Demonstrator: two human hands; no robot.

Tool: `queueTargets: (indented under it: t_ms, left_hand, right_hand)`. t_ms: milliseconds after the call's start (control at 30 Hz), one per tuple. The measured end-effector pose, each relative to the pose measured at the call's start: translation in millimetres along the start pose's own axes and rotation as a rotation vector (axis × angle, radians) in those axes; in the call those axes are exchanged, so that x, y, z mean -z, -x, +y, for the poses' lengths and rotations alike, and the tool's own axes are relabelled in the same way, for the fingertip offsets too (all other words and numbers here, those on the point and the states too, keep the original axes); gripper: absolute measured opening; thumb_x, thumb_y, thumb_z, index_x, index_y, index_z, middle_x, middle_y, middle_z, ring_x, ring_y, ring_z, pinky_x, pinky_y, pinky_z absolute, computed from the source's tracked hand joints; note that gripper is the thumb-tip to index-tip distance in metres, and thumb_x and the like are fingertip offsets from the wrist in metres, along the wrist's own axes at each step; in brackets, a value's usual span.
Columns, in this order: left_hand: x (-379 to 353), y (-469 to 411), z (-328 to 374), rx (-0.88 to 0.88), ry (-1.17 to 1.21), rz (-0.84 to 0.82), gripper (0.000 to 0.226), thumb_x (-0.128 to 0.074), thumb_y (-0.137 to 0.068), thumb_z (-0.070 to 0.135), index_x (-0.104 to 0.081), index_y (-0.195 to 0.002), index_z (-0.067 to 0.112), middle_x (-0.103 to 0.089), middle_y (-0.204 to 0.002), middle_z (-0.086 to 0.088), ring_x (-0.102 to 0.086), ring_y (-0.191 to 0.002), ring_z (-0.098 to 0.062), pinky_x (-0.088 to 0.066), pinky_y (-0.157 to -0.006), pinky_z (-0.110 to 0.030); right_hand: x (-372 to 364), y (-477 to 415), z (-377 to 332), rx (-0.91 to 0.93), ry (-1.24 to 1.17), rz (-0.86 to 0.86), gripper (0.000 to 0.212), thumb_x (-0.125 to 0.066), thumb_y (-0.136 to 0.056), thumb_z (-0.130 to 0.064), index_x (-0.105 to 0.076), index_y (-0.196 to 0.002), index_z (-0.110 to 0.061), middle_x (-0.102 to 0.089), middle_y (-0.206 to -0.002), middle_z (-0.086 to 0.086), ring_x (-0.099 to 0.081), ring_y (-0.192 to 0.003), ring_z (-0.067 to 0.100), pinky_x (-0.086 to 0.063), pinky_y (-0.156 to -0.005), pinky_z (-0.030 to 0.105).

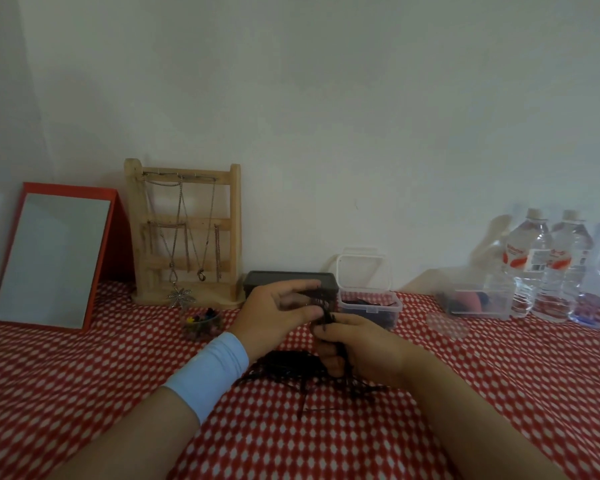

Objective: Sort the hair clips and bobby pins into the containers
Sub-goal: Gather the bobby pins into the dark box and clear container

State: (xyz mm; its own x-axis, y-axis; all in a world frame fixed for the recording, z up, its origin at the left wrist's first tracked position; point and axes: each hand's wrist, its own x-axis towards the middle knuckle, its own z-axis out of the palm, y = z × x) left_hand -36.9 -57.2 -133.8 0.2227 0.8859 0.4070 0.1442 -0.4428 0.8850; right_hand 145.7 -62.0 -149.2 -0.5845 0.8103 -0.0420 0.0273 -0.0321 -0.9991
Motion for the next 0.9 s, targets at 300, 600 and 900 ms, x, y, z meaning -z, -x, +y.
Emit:
queueTargets:
  t_ms: [300, 600, 900]
  left_hand:
    - [-4, 1, -1, -0.022, -0.021, 0.101, 0.019, -0.079, -0.076, 0.001, -0.077, -0.087, 0.017, -0.076, -0.077, -0.002, -0.071, -0.069, -0.011, -0.055, -0.069, -0.018]
    - [-3, 0, -3, 0.032, 0.001, 0.078, 0.016, -0.076, -0.081, 0.008, -0.077, -0.094, 0.017, -0.077, -0.082, -0.002, -0.071, -0.075, -0.009, -0.057, -0.080, -0.028]
    - [-11, 0, 4, -0.144, -0.235, -0.024, 0.027, -0.051, -0.100, 0.019, -0.064, -0.119, 0.033, -0.070, -0.110, 0.014, -0.064, -0.104, 0.002, -0.045, -0.090, -0.013]
  right_hand:
    - [1, -1, 1, 0.012, -0.025, 0.049, 0.019, -0.040, -0.096, -0.005, -0.059, -0.098, -0.009, -0.056, -0.077, 0.009, -0.047, -0.060, 0.016, -0.037, -0.058, 0.029]
    - [2, 0, -1, -0.016, -0.058, -0.012, 0.024, -0.039, -0.107, -0.023, -0.058, -0.101, -0.009, -0.050, -0.079, 0.005, -0.044, -0.062, 0.014, -0.036, -0.058, 0.026]
    - [4, 0, -1, -0.029, -0.078, -0.043, 0.017, -0.042, -0.106, -0.017, -0.052, -0.093, -0.011, -0.050, -0.076, 0.003, -0.049, -0.065, 0.016, -0.044, -0.063, 0.029]
